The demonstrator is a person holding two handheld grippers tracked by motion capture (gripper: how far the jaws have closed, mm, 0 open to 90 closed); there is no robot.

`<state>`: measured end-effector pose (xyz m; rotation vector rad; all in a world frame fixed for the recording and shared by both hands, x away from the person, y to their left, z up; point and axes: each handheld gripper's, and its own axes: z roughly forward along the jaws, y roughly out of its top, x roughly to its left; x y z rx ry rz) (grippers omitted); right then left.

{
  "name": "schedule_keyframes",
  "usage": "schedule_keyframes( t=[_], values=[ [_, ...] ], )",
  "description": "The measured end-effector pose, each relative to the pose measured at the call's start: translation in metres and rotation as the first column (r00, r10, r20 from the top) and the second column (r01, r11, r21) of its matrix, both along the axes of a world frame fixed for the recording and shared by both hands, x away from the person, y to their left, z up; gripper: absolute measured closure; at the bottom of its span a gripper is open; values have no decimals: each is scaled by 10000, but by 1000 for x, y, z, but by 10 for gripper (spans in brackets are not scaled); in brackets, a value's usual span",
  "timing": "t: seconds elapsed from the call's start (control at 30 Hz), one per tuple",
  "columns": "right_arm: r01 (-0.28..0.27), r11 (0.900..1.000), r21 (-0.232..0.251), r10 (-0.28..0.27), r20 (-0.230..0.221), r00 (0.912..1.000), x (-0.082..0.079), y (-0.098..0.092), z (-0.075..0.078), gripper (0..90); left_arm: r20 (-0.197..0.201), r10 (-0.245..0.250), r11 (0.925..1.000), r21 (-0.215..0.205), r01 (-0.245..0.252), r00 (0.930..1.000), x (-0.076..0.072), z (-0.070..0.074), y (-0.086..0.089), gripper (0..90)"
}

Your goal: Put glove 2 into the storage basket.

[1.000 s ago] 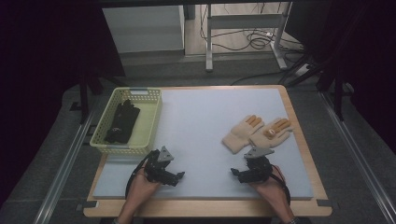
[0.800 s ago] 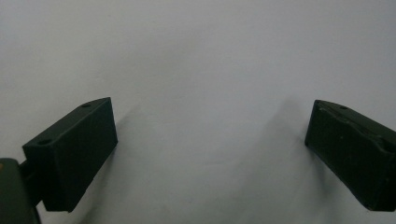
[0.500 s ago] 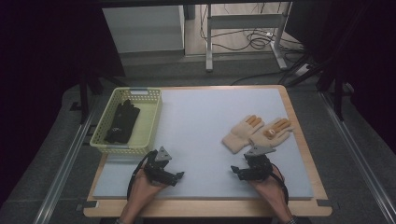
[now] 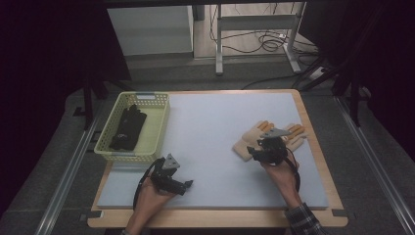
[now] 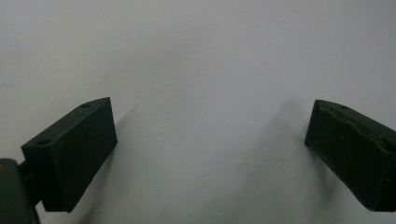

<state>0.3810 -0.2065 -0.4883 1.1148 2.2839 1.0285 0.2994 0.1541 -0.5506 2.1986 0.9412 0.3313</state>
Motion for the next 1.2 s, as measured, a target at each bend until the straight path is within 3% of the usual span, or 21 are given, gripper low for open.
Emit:
schedule_keyframes(
  t=[0.23,0.37,0.4,0.47,0.57,0.77,0.9,0.97,1.07,1.2],
  values=[
    [990,9941,-450,-997,-144,9949,44,7,-13,246,2,3,10000,-6,-3,10000,0,0,0,21],
    [1105,9892,-968,-1147,-390,9926,61,12,-27,242,4,5,10000,-7,-5,10000,0,0,0,21],
    [1109,9887,-1007,-1154,-398,9925,64,13,-30,287,5,4,10000,-7,-4,10000,0,0,0,21],
    [925,9900,-1061,-972,-397,9945,65,15,-30,416,3,3,10000,-9,-3,10000,0,0,0,21],
    [712,9890,-1293,-765,-358,9964,63,17,-28,514,1,1,10000,-12,-1,10000,0,0,0,21],
    [-191,9952,-955,180,-119,9998,57,13,-21,568,-4,2,10000,-11,-2,10000,0,0,0,21],
    [-1067,9926,-582,1080,196,9940,44,23,-7,568,-2,1,10000,-6,-1,10000,0,0,0,21],
    [-1821,9817,-556,1840,319,9824,34,36,2,566,-3,3,10000,-11,-3,10000,0,0,0,21],
    [-2945,9540,-561,2967,357,9543,23,58,8,594,1,5,10000,-6,-5,10000,0,0,0,22],
    [-4001,9159,-307,4003,-20,9164,16,87,-3,599,-1,2,10000,-9,-2,10000,0,0,0,22]
  ],
)
